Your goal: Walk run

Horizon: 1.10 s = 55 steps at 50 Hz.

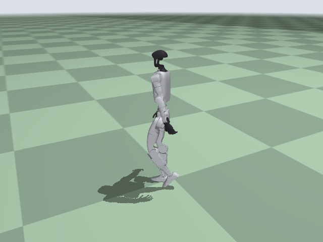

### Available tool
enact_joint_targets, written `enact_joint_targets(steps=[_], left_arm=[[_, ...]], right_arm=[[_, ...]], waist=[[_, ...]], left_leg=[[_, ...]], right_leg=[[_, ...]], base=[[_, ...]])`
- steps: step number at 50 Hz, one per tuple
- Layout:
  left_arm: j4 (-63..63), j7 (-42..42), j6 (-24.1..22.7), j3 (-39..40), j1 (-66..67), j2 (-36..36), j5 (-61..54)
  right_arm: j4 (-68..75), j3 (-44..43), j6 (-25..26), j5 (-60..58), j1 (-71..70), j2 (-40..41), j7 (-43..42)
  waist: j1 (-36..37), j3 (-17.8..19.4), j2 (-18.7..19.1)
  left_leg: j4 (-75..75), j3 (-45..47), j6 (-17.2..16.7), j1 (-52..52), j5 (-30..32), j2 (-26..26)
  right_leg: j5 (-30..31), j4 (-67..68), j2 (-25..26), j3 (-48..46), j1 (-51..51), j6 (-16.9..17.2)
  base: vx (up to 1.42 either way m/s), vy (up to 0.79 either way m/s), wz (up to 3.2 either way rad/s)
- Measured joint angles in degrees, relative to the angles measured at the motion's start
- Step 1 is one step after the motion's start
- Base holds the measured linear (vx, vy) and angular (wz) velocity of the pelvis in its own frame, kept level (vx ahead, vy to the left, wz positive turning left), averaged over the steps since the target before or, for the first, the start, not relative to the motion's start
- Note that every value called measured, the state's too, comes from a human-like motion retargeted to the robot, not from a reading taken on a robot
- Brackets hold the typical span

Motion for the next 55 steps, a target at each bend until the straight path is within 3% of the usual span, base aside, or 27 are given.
enact_joint_targets(steps=[6,8,10,12,13,15,17,18,20,22,25,27,32,35,38,40,42,43,45,47,48,50,52,55], left_arm=[[4.1,-6.5,3.0,4.6,7.8,-3.0,-4.3],[4.3,-6.2,4.3,6.0,9.2,-3.6,-4.1],[4.3,-5.5,5.2,7.5,9.9,-3.7,-4.4],[4.3,-5.4,5.6,9.9,10.0,-3.9,-6.2],[4.3,-5.7,5.4,11.5,9.9,-3.9,-7.8],[4.3,-7.2,4.4,14.3,9.8,-4.0,-12.4],[4.3,-9.7,3.7,14.9,8.4,-3.4,-19.1],[4.3,-10.6,4.0,14.7,6.8,-2.8,-22.1],[4.3,-9.7,4.7,14.3,0.7,-0.7,-26.3],[-1.0,-5.3,3.3,14.7,-3.9,-0.8,-27.2],[-11.3,-0.6,-2.2,11.3,-10.0,-1.5,-28.5],[-17.2,0.3,-5.8,6.8,-13.9,-0.4,-29.7],[-25.6,-0.4,-10.5,-0.8,-23.7,3.4,-28.8],[-27.7,-2.4,-11.5,-4.4,-29.5,6.6,-27.2],[-27.7,-3.4,-12.1,-6.2,-31.7,8.6,-25.1],[-27.1,-2.8,-12.5,-6.5,-31.4,9.0,-23.6],[-25.4,-1.0,-13.2,-6.0,-29.2,8.1,-22.3],[-23.7,0.0,-13.7,-5.5,-27.9,7.3,-21.7],[-19.1,2.1,-14.6,-4.2,-25.4,5.0,-20.2],[-13.3,5.0,-15.2,-3.1,-23.4,2.6,-19.2],[-10.5,6.0,-15.0,-2.9,-22.1,2.0,-19.4],[-5.7,6.4,-14.0,-2.2,-19.6,1.6,-18.8],[-2.8,6.8,-13.8,-1.2,-16.0,1.6,-16.6],[1.3,11.3,-14.5,0.6,-10.5,1.4,-12.6]], right_arm=[[-9.7,3.1,-5.3,4.0,-4.3,-3.9,-4.4],[-10.2,2.2,-6.4,5.1,-5.0,-4.7,-5.5],[-8.4,0.9,-6.6,6.0,-5.3,-4.8,-6.3],[-4.3,-0.6,-5.5,6.3,-5.1,-4.3,-6.1],[-1.7,-1.3,-4.6,6.1,-4.9,-3.9,-5.5],[4.2,-2.2,-2.2,4.2,-4.1,-3.1,-3.0],[9.1,-2.2,0.4,-0.1,-2.1,-2.3,-0.2],[11.0,-1.9,1.2,-2.0,-0.9,-2.3,0.5],[14.4,-1.9,1.6,-4.5,1.0,-2.1,0.9],[16.0,-2.2,1.6,-6.3,4.6,-0.8,0.9],[16.3,-2.0,1.7,-8.0,10.5,1.3,0.5],[16.0,-2.4,1.0,-8.7,14.5,2.9,-0.4],[17.8,-2.4,0.3,-9.9,21.3,5.2,-0.2],[19.4,-2.4,0.9,-11.4,23.2,6.1,2.8],[19.4,-1.7,1.1,-12.0,24.3,6.1,6.3],[19.4,-1.6,2.2,-12.1,23.8,5.5,8.4],[19.4,-2.7,3.9,-12.1,22.9,4.8,8.1],[19.4,-3.4,4.6,-11.8,22.5,4.5,7.1],[19.4,-5.0,4.7,-9.7,21.3,4.0,5.1],[19.4,-5.5,4.2,-5.7,17.9,2.5,5.5],[19.4,-5.0,4.5,-3.5,15.8,1.6,6.4],[19.4,-4.6,5.7,-0.3,10.7,-0.4,8.6],[19.3,-4.9,5.4,0.8,5.5,-2.5,9.3],[15.6,-4.0,2.1,1.5,0.0,-5.3,8.7]], waist=[[10.8,1.9,-0.1],[12.4,2.4,-0.7],[10.3,2.4,-0.5],[11.5,1.8,-1.0],[12.8,1.3,-1.3],[15.0,0.1,-1.4],[11.3,-1.7,-1.3],[9.3,-1.1,-2.8],[9.1,-0.5,-1.8],[9.0,-1.3,4.8],[8.4,-0.7,7.0],[4.9,-0.6,8.4],[-3.8,-0.6,8.9],[-7.0,1.1,7.0],[-5.5,1.9,5.9],[-4.0,1.0,4.8],[-5.5,-0.4,4.3],[-7.6,-0.8,4.4],[-7.9,-1.2,5.5],[-7.6,0.1,7.1],[-8.1,0.2,6.4],[-9.8,0.6,5.6],[-8.6,0.9,4.8],[-2.5,2.1,2.8]], left_leg=[[-33.0,5.8,7.3,-7.0,-7.1,1.1],[-41.4,10.2,4.6,-7.7,-12.8,-0.3],[-46.7,14.4,4.2,-5.9,-16.6,-2.9],[-45.3,14.5,8.7,-4.0,-15.0,-3.4],[-43.3,16.4,9.8,-3.2,-15.0,-2.3],[-41.1,16.2,12.1,-2.8,-8.4,-0.6],[-36.1,4.2,15.1,-3.7,-10.9,-3.3],[-33.8,-1.1,15.4,-2.9,-12.7,-7.3],[-31.1,8.2,15.3,0.6,-15.2,-3.6],[-34.5,5.9,14.4,4.8,-15.5,1.7],[-37.4,0.8,13.4,10.0,-15.9,0.7],[-38.3,-2.9,13.0,12.7,-16.4,0.4],[-39.5,-13.2,13.8,19.1,-18.6,-3.2],[-38.9,-18.7,14.0,25.0,-21.2,-5.5],[-38.4,-19.1,12.9,30.2,-22.1,-5.8],[-37.2,-18.2,11.2,31.9,-20.4,-6.9],[-33.5,-18.7,8.0,32.2,-14.6,-7.3],[-29.9,-19.7,6.2,32.0,-9.9,-7.1],[-20.5,-17.6,1.6,29.1,2.9,-7.1],[-7.1,-12.7,-4.7,22.7,11.6,-4.1],[-2.0,-7.6,-5.9,20.4,14.9,-1.5],[5.0,3.0,-0.7,16.7,12.5,5.4],[7.1,9.3,3.0,13.5,5.9,7.4],[7.5,14.5,4.0,6.2,-2.3,7.1]], right_leg=[[-4.9,-1.8,5.5,2.6,9.2,-0.5],[-6.2,-1.5,5.7,1.7,12.4,0.3],[-5.2,-0.7,6.7,-2.1,15.1,1.4],[1.0,1.8,6.6,-3.7,16.8,4.0],[6.2,3.8,6.5,-3.3,17.3,6.0],[20.3,9.3,5.9,-3.5,17.3,11.4],[31.7,20.8,5.0,-3.8,13.2,16.3],[31.7,33.6,2.3,-3.5,9.4,19.2],[31.7,46.7,3.6,0.7,2.8,21.8],[28.8,43.7,8.7,-2.1,-1.5,16.4],[18.7,44.7,4.9,-3.1,-8.3,9.2],[13.1,39.4,1.4,-4.0,-12.0,7.7],[9.1,18.3,-6.7,-4.7,-17.4,8.0],[5.6,4.0,-7.7,4.2,-19.9,9.6],[2.3,-3.1,-8.3,8.9,-21.1,20.0],[1.6,-0.4,-7.3,12.5,-22.6,21.7],[3.4,4.2,-8.3,10.6,-22.1,22.8],[8.2,4.9,-10.1,5.0,-20.8,23.5],[7.6,8.3,-8.5,11.1,-19.2,20.9],[3.7,11.7,-5.9,10.3,-17.5,15.9],[3.1,11.3,-7.7,7.9,-15.8,15.6],[2.1,10.6,-10.5,2.2,-12.5,14.6],[1.3,9.6,-9.5,2.9,-9.7,13.1],[3.0,5.5,-9.3,2.3,-5.0,12.1]], base=[[1.0,-0.11,-1.27],[1.16,-0.04,-0.04],[1.21,-0.06,0.92],[1.31,-0.1,-0.07],[1.44,-0.08,-0.89],[1.6,0.02,-0.87],[1.33,0.07,0.67],[1.21,0.05,1.14],[1.12,0.01,0.8],[1.09,0.0,0.83],[0.83,-0.03,1.34],[0.85,-0.08,2.46],[1.0,-0.22,2.34],[0.91,-0.36,1.56],[0.98,-0.45,0.17],[0.93,-0.4,-0.1],[1.24,-0.53,0.99],[1.05,-0.44,1.51],[1.0,-0.44,1.04],[0.92,-0.41,0.77],[0.75,-0.34,1.08],[0.85,-0.34,1.21],[0.69,-0.21,0.31],[0.6,-0.15,-0.56]])
